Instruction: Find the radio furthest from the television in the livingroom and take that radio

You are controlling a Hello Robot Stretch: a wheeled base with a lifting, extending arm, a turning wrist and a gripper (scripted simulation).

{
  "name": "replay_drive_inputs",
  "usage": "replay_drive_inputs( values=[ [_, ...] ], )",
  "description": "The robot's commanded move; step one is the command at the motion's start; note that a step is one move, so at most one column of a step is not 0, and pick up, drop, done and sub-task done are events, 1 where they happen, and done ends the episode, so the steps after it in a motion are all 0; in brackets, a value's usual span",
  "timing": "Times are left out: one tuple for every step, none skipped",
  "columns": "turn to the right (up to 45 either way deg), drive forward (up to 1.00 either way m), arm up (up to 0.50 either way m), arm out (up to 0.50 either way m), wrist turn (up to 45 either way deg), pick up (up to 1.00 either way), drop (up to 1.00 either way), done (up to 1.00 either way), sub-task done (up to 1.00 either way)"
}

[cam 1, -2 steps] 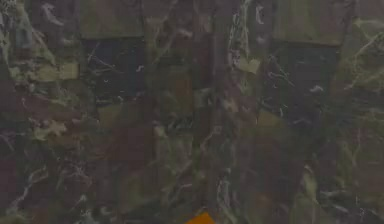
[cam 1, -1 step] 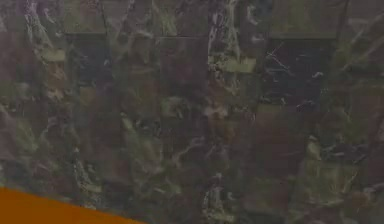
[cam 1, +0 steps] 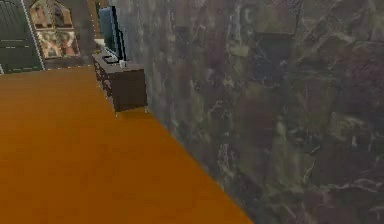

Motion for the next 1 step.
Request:
replay_drive_inputs(
  values=[
    [-21.0,0.00,0.00,0.00,0.0,0.00,0.00,0.00,0.00]
  ],
)
